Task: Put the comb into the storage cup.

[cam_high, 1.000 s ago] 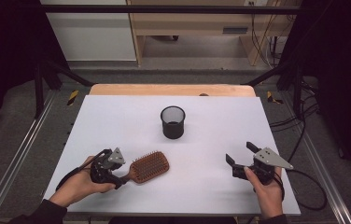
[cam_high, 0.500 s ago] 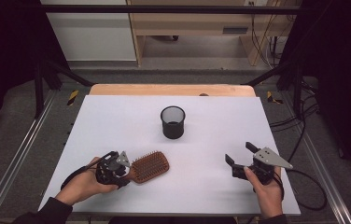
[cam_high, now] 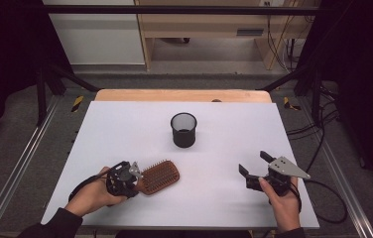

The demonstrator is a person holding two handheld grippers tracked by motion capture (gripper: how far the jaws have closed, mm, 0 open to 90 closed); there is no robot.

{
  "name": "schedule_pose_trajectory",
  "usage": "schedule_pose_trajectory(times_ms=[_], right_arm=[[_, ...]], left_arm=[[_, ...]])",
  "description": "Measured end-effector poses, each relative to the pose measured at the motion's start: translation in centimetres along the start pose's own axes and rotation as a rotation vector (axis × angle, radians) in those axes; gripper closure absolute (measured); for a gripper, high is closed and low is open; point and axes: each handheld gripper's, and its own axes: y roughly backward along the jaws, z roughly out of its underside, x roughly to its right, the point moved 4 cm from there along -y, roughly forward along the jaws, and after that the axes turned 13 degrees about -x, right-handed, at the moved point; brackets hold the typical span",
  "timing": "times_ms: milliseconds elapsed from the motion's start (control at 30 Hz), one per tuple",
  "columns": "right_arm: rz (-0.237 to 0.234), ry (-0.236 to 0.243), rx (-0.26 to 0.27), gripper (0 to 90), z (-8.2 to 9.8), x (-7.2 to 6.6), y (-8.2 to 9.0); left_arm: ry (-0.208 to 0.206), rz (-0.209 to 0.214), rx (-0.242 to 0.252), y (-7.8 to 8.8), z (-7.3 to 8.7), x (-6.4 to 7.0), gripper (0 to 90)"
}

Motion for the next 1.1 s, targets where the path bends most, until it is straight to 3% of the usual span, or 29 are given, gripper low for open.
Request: schedule_pose_trajectory(times_ms=[167,300,467,667,833,1100], right_arm=[[-0.006,0.001,-0.001,9.2,0.0,-0.1,0.0],[-0.008,-0.003,0.002,9.2,-0.1,0.0,0.0],[-0.013,-0.008,0.006,9.2,-0.1,-0.1,0.0],[-0.021,-0.006,0.012,9.2,-0.2,-0.4,0.2],[-0.035,-0.005,0.020,9.1,-0.4,-0.9,0.2],[-0.131,-0.057,0.048,8.4,-1.0,-2.7,-0.3]], left_arm=[[0.021,0.015,0.003,0.0,0.0,-0.2,72.8],[0.019,0.004,0.038,0.1,0.3,-0.1,72.8],[0.033,-0.047,0.072,0.6,0.6,0.0,72.8],[0.063,-0.137,0.212,1.9,0.2,-0.2,72.8],[0.102,-0.174,0.327,1.9,-0.3,0.6,72.8],[0.118,-0.244,0.512,2.0,-2.2,1.7,72.9]])
